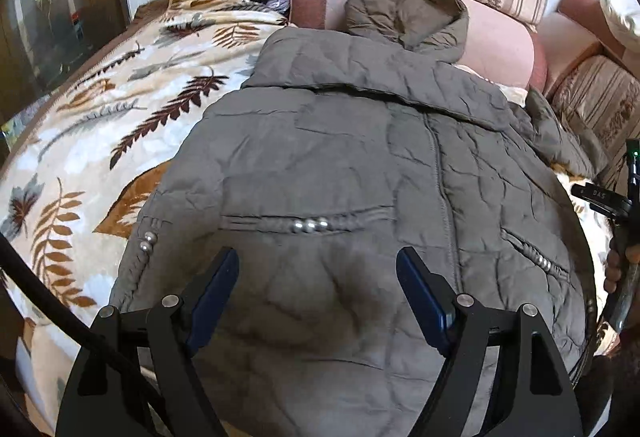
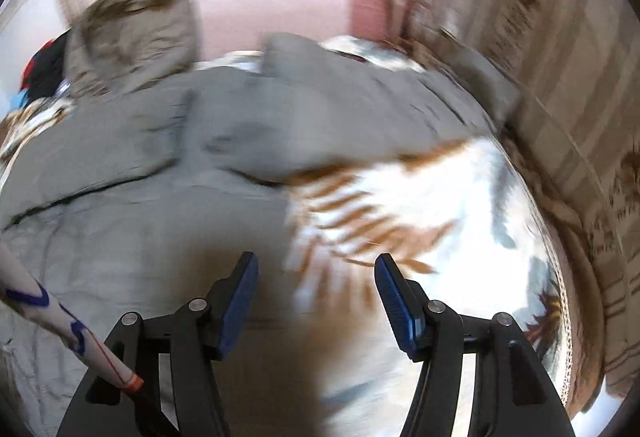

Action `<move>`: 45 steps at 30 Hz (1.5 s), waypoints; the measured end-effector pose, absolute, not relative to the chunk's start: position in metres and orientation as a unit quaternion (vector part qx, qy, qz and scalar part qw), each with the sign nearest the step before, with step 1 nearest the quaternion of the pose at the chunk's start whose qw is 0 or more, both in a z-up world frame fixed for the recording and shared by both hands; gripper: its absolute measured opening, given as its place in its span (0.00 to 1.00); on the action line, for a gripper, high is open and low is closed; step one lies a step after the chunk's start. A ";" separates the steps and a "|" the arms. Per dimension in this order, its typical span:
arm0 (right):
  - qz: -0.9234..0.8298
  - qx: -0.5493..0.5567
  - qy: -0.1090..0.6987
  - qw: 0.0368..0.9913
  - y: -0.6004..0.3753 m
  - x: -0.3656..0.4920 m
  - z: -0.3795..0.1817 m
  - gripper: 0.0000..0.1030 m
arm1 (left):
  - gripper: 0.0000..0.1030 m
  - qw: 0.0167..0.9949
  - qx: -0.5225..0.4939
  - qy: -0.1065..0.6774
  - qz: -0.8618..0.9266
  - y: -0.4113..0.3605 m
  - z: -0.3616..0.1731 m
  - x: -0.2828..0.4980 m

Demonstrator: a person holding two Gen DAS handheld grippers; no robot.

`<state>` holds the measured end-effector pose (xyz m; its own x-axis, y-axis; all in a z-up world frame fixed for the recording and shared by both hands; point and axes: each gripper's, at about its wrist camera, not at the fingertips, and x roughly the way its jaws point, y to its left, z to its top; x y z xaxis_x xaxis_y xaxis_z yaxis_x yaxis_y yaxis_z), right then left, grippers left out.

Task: Fold large clothes
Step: 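Grasp the sleeve cuff with the right tool and lift it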

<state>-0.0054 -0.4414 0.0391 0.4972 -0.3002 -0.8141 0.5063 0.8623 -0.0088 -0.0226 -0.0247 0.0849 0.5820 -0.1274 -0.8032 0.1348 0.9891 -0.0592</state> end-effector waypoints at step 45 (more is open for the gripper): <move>-0.346 0.287 0.357 0.819 -0.735 0.075 0.019 0.14 | 0.78 0.864 0.115 0.485 -0.074 -0.122 0.031 0.020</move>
